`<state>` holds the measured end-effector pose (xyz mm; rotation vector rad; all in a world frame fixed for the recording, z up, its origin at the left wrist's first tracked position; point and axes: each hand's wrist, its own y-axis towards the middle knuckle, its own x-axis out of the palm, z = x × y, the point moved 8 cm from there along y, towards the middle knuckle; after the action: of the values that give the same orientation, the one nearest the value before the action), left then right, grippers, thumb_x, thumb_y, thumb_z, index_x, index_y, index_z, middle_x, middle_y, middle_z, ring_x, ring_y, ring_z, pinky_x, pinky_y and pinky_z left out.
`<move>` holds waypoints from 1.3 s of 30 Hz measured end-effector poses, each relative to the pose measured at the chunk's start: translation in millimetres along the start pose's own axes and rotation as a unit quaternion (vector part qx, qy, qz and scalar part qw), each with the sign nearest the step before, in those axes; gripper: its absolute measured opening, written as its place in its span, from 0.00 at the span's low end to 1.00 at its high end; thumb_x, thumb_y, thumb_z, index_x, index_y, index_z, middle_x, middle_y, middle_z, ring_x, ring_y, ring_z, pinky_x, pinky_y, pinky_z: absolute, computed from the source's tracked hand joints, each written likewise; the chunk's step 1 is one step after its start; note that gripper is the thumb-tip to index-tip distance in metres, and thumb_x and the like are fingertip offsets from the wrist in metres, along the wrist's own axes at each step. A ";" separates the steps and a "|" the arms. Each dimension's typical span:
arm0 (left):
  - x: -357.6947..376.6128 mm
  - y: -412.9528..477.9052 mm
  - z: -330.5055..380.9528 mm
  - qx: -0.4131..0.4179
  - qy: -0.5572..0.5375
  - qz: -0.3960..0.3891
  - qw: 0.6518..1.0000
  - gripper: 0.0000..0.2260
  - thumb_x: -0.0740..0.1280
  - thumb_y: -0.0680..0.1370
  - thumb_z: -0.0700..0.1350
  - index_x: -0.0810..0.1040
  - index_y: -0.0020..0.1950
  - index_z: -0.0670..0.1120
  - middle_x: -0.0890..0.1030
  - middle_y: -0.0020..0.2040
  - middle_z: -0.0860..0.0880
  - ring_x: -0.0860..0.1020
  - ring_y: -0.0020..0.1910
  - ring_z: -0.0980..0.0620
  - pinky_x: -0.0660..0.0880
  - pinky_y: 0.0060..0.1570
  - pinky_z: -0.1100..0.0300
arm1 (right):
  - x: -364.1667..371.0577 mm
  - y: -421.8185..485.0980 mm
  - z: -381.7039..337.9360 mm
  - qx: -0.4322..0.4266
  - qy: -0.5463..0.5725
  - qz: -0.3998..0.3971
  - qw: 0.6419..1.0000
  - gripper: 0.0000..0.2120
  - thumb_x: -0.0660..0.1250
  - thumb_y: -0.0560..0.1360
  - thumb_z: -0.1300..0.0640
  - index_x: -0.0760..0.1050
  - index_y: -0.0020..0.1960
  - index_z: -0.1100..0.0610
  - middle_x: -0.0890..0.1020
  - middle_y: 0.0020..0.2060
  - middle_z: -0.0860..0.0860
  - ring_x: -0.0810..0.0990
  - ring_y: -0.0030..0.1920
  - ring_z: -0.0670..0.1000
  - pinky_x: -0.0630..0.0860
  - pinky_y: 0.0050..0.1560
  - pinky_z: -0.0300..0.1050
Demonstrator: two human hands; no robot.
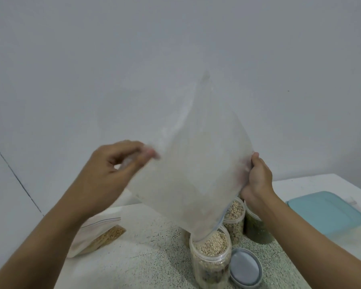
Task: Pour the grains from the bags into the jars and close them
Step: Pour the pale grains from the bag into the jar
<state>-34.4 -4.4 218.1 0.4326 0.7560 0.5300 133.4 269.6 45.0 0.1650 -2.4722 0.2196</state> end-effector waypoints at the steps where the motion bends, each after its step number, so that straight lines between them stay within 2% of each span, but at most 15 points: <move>1: 2.4 0.1 1.2 0.008 0.007 -0.012 1.000 0.10 0.67 0.79 0.51 0.87 0.47 0.52 0.81 0.37 0.55 0.75 0.33 0.62 0.67 0.35 0.74 | 0.5 0.2 0.0 0.000 0.004 0.001 1.000 0.14 0.58 0.86 0.49 0.81 0.54 0.54 0.86 0.52 0.51 0.83 0.61 0.57 0.77 0.65 0.60; 2: 1.7 -0.4 0.5 0.008 -0.001 -0.006 1.000 0.10 0.67 0.79 0.50 0.87 0.47 0.51 0.80 0.35 0.56 0.75 0.32 0.62 0.67 0.36 0.73 | 1.5 0.2 -0.8 -0.001 0.004 0.000 1.000 0.14 0.58 0.86 0.49 0.80 0.54 0.54 0.86 0.52 0.51 0.82 0.61 0.57 0.77 0.66 0.60; 5: -1.4 -1.5 -4.8 -0.030 -0.057 0.002 0.998 0.12 0.66 0.77 0.54 0.87 0.46 0.51 0.80 0.36 0.55 0.74 0.33 0.60 0.70 0.39 0.60 | 2.6 1.2 -1.4 -0.002 0.004 0.000 1.000 0.14 0.57 0.86 0.49 0.80 0.53 0.54 0.85 0.51 0.50 0.82 0.58 0.55 0.76 0.68 0.61; 7: 1.3 -5.0 -3.8 -0.023 -0.044 -0.020 0.999 0.12 0.66 0.76 0.56 0.87 0.45 0.54 0.81 0.39 0.53 0.75 0.35 0.57 0.70 0.39 0.59 | 2.3 2.6 -1.7 -0.001 0.002 -0.001 1.000 0.15 0.58 0.86 0.49 0.80 0.53 0.54 0.85 0.52 0.51 0.82 0.56 0.54 0.76 0.67 0.61; 10: -10.9 -5.5 -10.0 -0.048 -0.059 0.020 0.997 0.11 0.66 0.76 0.56 0.87 0.45 0.54 0.80 0.43 0.48 0.74 0.39 0.47 0.70 0.36 0.57 | 3.5 2.3 -3.3 -0.001 -0.001 -0.008 1.000 0.15 0.58 0.86 0.49 0.80 0.55 0.55 0.84 0.59 0.55 0.82 0.57 0.55 0.76 0.67 0.62; 12: -9.3 -6.6 -12.0 -0.053 -0.039 -0.002 0.998 0.11 0.66 0.76 0.57 0.87 0.46 0.55 0.78 0.43 0.46 0.73 0.36 0.54 0.68 0.31 0.62 | 3.4 2.0 -3.2 0.001 -0.001 -0.005 1.000 0.15 0.58 0.86 0.49 0.79 0.54 0.55 0.84 0.60 0.55 0.82 0.61 0.58 0.76 0.66 0.62; 14: -12.4 -8.5 -17.4 -0.068 -0.037 0.016 0.997 0.12 0.65 0.77 0.57 0.87 0.46 0.56 0.79 0.42 0.50 0.73 0.36 0.57 0.68 0.33 0.62 | 3.2 2.1 -2.7 0.000 -0.002 -0.006 1.000 0.15 0.58 0.86 0.48 0.80 0.55 0.55 0.84 0.60 0.55 0.81 0.63 0.59 0.76 0.66 0.62; 16: -17.1 -9.8 -20.7 -0.060 -0.018 0.039 0.997 0.12 0.64 0.78 0.56 0.86 0.48 0.56 0.79 0.39 0.53 0.73 0.34 0.57 0.69 0.35 0.63 | 3.7 1.5 -2.3 -0.004 -0.004 -0.006 1.000 0.15 0.58 0.86 0.48 0.80 0.57 0.55 0.84 0.59 0.54 0.81 0.63 0.58 0.77 0.66 0.61; 21: -23.8 -17.1 -30.6 -0.069 -0.042 0.087 0.993 0.08 0.70 0.76 0.52 0.88 0.44 0.51 0.74 0.31 0.48 0.62 0.24 0.55 0.62 0.24 0.67 | 6.2 -1.0 -4.3 -0.013 -0.007 -0.008 1.000 0.16 0.57 0.86 0.48 0.80 0.59 0.55 0.85 0.59 0.54 0.82 0.63 0.57 0.77 0.66 0.58; 23: -32.5 -23.4 -43.2 -0.092 -0.047 0.121 0.987 0.05 0.74 0.73 0.50 0.88 0.42 0.51 0.76 0.34 0.41 0.63 0.23 0.57 0.63 0.25 0.67 | 6.9 -1.4 -6.1 -0.022 -0.009 -0.014 1.000 0.16 0.57 0.86 0.48 0.80 0.59 0.56 0.85 0.57 0.54 0.84 0.57 0.55 0.80 0.61 0.53; 25: -36.8 -29.6 -59.2 -0.114 -0.048 0.133 0.983 0.03 0.76 0.71 0.50 0.88 0.41 0.52 0.77 0.33 0.41 0.64 0.24 0.57 0.65 0.27 0.64 | 8.2 -0.7 -9.8 -0.036 -0.011 -0.023 0.999 0.15 0.58 0.86 0.49 0.79 0.52 0.55 0.85 0.47 0.51 0.83 0.43 0.49 0.81 0.46 0.43; 27: -35.5 -34.5 -75.5 -0.138 -0.048 0.127 0.981 0.07 0.76 0.69 0.53 0.88 0.42 0.51 0.78 0.38 0.38 0.65 0.26 0.53 0.63 0.32 0.59 | 11.0 -2.0 -14.5 -0.047 -0.013 -0.028 0.998 0.15 0.58 0.86 0.49 0.76 0.45 0.53 0.82 0.40 0.49 0.78 0.34 0.45 0.77 0.35 0.39; 33: -36.0 -45.5 -112.2 -0.169 -0.041 0.114 0.978 0.10 0.70 0.72 0.56 0.87 0.44 0.52 0.76 0.39 0.44 0.65 0.30 0.47 0.65 0.36 0.55 | 26.6 -13.3 -25.2 -0.083 -0.042 -0.068 0.993 0.15 0.59 0.86 0.49 0.74 0.42 0.54 0.77 0.33 0.46 0.73 0.31 0.45 0.72 0.31 0.38; 36: -31.2 -53.2 -131.3 -0.182 -0.028 0.102 0.978 0.08 0.68 0.75 0.55 0.84 0.42 0.54 0.75 0.37 0.45 0.63 0.25 0.52 0.64 0.29 0.62 | 41.9 -26.4 -34.8 -0.109 -0.060 -0.087 0.988 0.16 0.59 0.85 0.50 0.71 0.41 0.54 0.75 0.28 0.44 0.72 0.28 0.44 0.70 0.27 0.36; 39: -24.7 -64.3 -152.2 -0.193 -0.025 0.085 0.977 0.10 0.64 0.80 0.54 0.81 0.44 0.53 0.75 0.35 0.48 0.63 0.24 0.56 0.63 0.24 0.65 | 61.6 -38.2 -41.4 -0.121 -0.063 -0.143 0.980 0.14 0.60 0.85 0.50 0.72 0.43 0.54 0.77 0.31 0.45 0.73 0.29 0.44 0.71 0.27 0.37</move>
<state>-142.8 -42.5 96.8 0.1482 0.5524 0.8061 116.2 236.4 119.6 0.4370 -2.5377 -0.2212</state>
